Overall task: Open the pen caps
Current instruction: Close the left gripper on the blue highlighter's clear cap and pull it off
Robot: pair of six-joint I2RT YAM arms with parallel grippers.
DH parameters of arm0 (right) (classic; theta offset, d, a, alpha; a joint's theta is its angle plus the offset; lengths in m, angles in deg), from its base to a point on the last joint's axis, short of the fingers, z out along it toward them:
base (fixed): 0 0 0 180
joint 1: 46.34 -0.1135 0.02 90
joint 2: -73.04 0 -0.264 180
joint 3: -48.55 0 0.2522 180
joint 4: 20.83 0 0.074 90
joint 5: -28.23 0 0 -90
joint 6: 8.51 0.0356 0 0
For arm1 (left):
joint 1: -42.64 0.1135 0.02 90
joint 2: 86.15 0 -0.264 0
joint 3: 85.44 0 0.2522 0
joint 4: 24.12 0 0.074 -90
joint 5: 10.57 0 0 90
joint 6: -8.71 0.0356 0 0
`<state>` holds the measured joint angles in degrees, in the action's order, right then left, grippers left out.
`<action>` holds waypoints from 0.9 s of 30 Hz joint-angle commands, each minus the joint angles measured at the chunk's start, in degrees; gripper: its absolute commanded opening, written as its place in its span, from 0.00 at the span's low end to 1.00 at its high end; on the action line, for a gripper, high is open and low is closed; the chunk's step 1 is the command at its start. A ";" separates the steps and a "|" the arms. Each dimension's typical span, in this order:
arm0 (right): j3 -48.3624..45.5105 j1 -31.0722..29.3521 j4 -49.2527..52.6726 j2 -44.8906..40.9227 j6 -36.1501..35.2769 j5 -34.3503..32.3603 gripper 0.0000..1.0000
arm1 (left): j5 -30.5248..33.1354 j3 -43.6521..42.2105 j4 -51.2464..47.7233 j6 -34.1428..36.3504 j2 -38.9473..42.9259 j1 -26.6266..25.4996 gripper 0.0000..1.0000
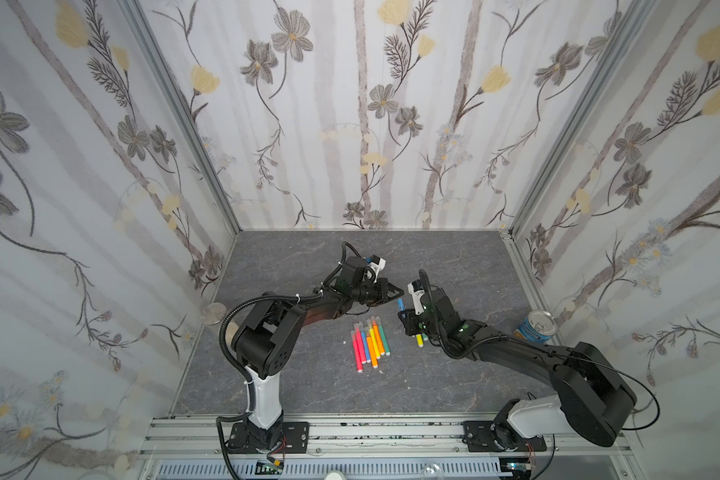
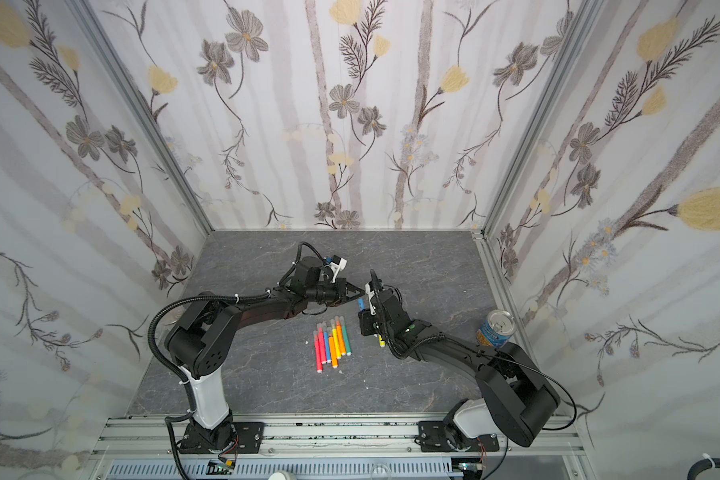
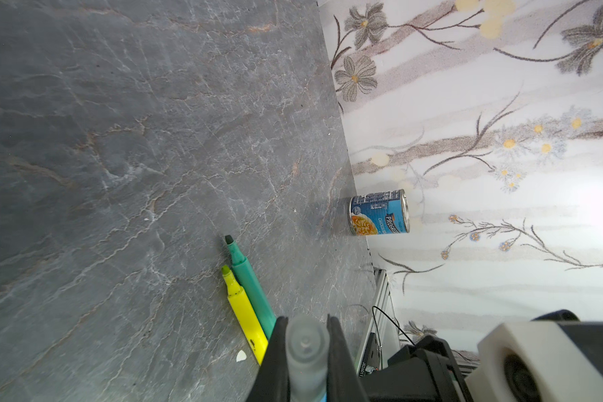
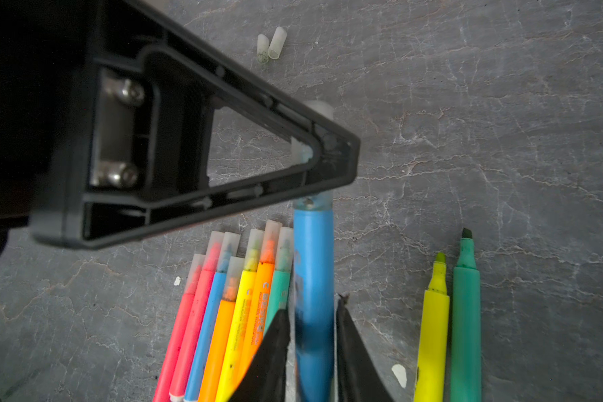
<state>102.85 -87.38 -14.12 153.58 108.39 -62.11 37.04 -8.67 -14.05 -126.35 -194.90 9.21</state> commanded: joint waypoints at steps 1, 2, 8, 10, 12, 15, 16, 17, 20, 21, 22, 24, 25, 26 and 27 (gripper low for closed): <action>1.35 0.05 -1.55 0.88 -0.90 -0.03 0.29 | -1.66 0.61 2.27 -0.29 0.09 0.09 0.00; 1.88 0.04 -1.47 1.35 -1.11 -0.02 0.29 | -1.80 0.77 2.19 -0.29 0.19 0.09 0.00; 3.94 0.20 -2.08 3.22 -1.73 0.34 0.30 | -1.95 0.63 2.09 -0.38 0.71 -0.07 0.00; 4.15 0.31 -2.33 3.57 -1.58 0.51 0.28 | -1.97 0.63 2.09 -0.38 0.78 0.00 0.00; 4.37 0.35 -2.55 3.91 -1.61 0.65 0.27 | -2.32 0.74 2.18 -0.47 0.84 -0.06 0.00; 4.60 0.56 -2.71 4.36 -1.82 1.00 0.15 | -2.56 1.07 2.01 -0.06 0.66 0.10 0.00; 4.65 0.58 -2.66 4.37 -1.76 1.07 0.11 | -2.40 1.30 1.55 0.33 0.35 0.16 0.00; 4.61 0.61 -2.77 4.37 -1.76 1.42 0.05 | -2.24 1.58 1.08 0.79 0.04 0.20 0.00; 3.67 0.48 -3.19 3.79 -1.63 1.91 0.00 | -1.17 1.78 0.28 1.71 -0.68 0.95 0.00; 3.10 0.50 -3.37 3.52 -1.45 2.05 0.00 | -0.83 1.84 0.25 1.88 -0.94 1.24 0.00; 3.06 0.38 -3.58 3.26 -1.34 2.25 0.00 | -0.61 1.69 0.21 1.99 -1.11 1.47 0.00; 0.20 0.22 -3.79 2.69 -1.06 2.36 0.00 | 0.00 1.45 0.65 1.94 -1.50 1.96 0.00; -0.44 0.03 -3.77 2.32 -0.98 2.29 0.00 | 0.10 1.34 0.96 1.78 -1.75 2.05 0.00; -1.29 -0.21 -3.79 1.97 -0.94 2.10 0.00 | 0.15 1.18 1.31 1.65 -1.99 2.19 0.00; -2.04 -0.58 -3.85 1.54 -0.81 1.81 0.00 | 0.32 1.00 1.57 1.56 -2.23 2.23 0.00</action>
<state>102.32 -87.18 -18.65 156.24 107.99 -62.50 31.88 -7.52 -14.59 -125.17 -196.52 10.39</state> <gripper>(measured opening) 0.135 0.102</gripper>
